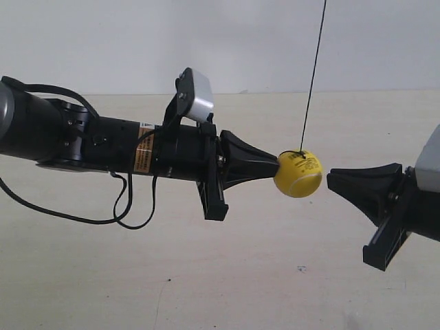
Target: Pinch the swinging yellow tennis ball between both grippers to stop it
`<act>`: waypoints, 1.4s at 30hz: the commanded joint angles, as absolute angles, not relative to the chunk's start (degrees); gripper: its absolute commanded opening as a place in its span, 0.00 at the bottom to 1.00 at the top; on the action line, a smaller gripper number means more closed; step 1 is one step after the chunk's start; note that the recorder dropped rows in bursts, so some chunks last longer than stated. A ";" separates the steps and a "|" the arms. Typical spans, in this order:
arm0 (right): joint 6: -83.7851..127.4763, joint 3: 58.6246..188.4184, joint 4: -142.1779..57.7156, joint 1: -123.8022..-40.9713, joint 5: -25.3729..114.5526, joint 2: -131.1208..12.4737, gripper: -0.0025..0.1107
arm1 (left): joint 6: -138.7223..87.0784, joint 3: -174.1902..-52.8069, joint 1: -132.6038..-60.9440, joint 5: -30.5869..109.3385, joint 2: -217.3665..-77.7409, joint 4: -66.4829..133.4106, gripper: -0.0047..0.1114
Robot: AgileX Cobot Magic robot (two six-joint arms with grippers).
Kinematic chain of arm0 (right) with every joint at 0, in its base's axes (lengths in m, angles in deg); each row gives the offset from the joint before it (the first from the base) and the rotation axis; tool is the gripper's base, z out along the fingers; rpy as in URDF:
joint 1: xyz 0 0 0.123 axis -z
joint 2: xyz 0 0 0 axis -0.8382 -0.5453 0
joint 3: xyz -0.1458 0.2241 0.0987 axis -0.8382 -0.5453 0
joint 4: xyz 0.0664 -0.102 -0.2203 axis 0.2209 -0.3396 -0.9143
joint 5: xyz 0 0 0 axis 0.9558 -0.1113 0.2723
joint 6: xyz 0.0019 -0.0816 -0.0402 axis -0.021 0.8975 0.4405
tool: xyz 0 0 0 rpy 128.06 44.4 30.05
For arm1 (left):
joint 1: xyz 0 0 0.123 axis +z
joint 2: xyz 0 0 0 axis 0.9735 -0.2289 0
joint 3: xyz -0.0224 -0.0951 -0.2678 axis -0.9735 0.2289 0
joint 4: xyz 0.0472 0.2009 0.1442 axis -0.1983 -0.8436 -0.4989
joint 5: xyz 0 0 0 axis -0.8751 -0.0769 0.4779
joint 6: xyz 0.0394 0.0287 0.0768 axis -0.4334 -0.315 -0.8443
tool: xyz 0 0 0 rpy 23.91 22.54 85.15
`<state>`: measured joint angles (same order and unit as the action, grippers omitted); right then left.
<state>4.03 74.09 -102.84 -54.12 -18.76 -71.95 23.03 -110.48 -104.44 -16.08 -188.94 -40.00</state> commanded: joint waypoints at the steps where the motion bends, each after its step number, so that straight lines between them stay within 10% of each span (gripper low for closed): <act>1: 3.72 74.08 -103.26 -54.04 -19.00 -71.67 0.02 | 22.84 -110.63 -105.42 -15.95 -189.07 -39.52 0.08; 24: 6.53 74.08 -101.29 -54.04 -21.06 -71.67 0.02 | 22.31 -110.73 -105.32 -2.39 -187.00 -39.52 0.08; 42: -11.62 73.94 -113.09 -54.04 -20.65 -54.39 0.02 | 26.00 -99.79 -105.32 6.90 -159.01 -39.39 0.08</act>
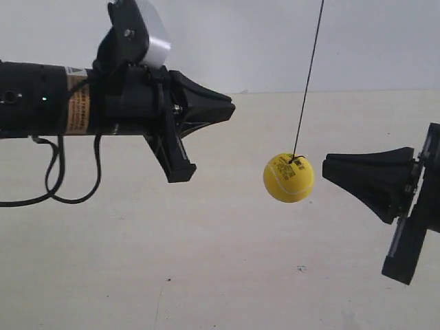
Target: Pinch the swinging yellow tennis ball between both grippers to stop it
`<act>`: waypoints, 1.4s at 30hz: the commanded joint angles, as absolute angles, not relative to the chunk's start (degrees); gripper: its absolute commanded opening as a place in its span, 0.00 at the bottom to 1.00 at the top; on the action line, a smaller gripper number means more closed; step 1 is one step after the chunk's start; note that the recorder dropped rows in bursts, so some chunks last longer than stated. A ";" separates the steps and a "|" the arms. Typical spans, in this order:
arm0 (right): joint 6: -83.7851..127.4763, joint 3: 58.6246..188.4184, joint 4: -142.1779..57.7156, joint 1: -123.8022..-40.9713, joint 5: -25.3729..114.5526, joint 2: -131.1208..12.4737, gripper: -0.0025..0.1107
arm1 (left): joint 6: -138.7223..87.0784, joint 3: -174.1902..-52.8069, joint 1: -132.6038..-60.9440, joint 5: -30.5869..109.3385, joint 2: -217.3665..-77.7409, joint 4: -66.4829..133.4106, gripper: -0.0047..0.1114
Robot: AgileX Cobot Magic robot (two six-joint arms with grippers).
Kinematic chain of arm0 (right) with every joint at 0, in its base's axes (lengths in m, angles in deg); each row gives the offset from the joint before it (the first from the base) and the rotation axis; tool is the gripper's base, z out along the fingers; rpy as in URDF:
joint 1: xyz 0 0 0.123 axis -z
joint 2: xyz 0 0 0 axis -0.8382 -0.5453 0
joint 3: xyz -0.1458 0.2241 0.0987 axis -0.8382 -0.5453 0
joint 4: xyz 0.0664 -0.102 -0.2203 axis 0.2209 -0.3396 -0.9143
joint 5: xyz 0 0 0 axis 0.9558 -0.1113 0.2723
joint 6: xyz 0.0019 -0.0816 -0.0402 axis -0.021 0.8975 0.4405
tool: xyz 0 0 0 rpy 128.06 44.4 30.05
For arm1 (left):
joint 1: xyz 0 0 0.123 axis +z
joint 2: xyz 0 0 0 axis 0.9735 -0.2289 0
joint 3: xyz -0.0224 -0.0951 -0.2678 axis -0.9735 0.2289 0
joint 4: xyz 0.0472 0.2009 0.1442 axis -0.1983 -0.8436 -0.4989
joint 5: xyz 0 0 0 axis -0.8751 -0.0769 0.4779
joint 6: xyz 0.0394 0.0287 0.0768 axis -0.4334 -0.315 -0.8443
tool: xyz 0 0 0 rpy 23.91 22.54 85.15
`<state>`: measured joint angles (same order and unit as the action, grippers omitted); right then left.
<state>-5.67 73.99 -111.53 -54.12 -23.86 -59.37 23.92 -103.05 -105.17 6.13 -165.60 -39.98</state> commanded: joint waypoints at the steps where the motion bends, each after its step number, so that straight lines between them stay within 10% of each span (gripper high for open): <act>1: -13.03 73.94 -113.09 -54.04 -19.28 -52.19 0.02 | 26.51 -98.52 -105.32 7.02 -156.11 -39.39 0.08; 26: -61.20 73.94 -128.00 -54.04 0.69 4.26 0.02 | 34.79 -76.74 -105.42 20.65 -92.97 -28.62 0.08; 42: -71.22 74.06 -132.16 -54.04 -7.82 8.80 0.02 | 35.17 -71.24 -105.32 20.98 -80.88 -28.62 0.08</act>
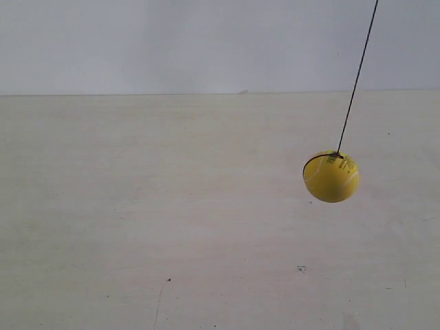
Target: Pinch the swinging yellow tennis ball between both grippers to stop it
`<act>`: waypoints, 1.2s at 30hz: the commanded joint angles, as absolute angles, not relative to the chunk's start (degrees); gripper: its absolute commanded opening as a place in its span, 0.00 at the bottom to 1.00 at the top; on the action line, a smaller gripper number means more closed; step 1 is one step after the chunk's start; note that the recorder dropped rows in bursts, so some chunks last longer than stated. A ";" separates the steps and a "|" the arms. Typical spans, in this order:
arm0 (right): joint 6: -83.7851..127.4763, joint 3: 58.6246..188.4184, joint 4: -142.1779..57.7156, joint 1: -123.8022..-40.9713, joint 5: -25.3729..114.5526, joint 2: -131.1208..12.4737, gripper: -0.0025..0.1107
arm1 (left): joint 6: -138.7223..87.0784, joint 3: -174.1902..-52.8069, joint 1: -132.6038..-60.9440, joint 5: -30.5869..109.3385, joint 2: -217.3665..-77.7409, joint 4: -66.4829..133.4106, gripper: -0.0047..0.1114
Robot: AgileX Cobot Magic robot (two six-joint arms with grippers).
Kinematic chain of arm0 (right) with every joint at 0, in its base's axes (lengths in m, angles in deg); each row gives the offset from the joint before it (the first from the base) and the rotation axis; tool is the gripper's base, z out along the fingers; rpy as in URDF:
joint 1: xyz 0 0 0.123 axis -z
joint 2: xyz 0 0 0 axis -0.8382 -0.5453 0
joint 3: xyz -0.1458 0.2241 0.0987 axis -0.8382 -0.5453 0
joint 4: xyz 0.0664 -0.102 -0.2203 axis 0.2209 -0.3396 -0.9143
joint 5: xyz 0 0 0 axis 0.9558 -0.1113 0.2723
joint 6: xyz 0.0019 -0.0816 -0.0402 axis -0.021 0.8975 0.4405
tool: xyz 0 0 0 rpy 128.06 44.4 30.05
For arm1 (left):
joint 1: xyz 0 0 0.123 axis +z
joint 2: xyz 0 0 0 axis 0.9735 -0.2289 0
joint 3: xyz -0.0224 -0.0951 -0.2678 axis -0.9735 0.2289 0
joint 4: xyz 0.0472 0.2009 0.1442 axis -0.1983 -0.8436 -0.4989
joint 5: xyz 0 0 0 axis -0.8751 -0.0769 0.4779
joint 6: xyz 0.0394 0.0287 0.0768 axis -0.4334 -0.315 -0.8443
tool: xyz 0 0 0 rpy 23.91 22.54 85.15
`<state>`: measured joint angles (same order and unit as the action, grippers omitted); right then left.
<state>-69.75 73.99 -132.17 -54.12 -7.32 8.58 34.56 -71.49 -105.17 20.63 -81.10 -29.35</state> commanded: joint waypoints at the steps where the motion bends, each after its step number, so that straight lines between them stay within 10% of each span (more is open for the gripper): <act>1: -71.22 74.06 -132.16 -54.04 -7.82 8.80 0.02 | 35.17 -71.24 -105.32 20.98 -80.88 -28.62 0.08; 23: -69.70 73.31 -120.27 -54.15 -0.50 8.80 0.02 | 35.17 -71.26 -105.32 20.88 -80.88 -28.62 0.08; 36: -9.82 60.99 -67.29 -54.15 9.64 12.47 0.02 | 35.17 -71.26 -105.32 20.86 -80.88 -28.62 0.08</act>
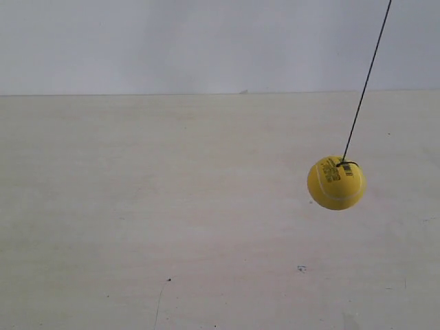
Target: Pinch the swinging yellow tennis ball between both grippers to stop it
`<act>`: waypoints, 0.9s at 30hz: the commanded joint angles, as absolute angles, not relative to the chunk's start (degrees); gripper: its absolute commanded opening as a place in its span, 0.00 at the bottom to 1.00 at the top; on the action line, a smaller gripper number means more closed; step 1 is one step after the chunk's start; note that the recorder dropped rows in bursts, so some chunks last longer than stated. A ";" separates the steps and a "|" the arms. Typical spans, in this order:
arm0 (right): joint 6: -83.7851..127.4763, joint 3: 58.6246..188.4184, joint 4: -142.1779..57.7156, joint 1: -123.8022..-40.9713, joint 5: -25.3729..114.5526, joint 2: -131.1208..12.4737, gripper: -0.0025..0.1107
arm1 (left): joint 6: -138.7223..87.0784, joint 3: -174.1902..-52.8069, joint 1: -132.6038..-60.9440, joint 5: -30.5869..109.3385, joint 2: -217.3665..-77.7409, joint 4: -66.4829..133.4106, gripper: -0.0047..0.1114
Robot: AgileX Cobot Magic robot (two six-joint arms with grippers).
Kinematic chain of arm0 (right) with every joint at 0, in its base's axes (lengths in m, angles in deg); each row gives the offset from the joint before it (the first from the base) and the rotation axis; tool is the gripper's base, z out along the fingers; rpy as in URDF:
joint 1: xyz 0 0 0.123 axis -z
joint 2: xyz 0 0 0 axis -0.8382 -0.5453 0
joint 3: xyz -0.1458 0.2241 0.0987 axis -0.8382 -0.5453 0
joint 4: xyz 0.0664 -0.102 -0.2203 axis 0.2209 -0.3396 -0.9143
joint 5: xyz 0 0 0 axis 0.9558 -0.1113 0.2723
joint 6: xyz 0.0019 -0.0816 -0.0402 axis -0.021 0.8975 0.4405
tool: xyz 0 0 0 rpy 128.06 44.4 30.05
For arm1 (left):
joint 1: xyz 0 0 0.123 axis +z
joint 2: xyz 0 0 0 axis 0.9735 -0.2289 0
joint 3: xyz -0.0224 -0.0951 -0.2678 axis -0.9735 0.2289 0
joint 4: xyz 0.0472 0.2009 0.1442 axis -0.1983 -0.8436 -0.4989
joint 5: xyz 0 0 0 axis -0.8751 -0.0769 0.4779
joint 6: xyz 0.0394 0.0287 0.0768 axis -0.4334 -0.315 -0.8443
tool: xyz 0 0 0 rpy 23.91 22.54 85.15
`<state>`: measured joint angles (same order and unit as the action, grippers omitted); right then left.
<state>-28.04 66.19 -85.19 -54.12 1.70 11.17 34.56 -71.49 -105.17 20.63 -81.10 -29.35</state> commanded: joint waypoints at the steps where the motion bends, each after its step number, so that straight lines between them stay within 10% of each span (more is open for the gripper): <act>1: -5.89 59.69 -63.29 -54.15 12.51 12.47 0.02 | 35.17 -71.26 -105.32 20.86 -80.88 -28.62 0.08; 11: 21.91 58.62 -47.43 -54.15 49.73 12.47 0.02 | 35.17 -71.26 -105.32 20.85 -80.83 -28.62 0.08; 27: 27.25 58.62 -44.97 -54.15 63.73 12.47 0.02 | 35.17 -71.26 -105.32 20.85 -80.83 -28.62 0.08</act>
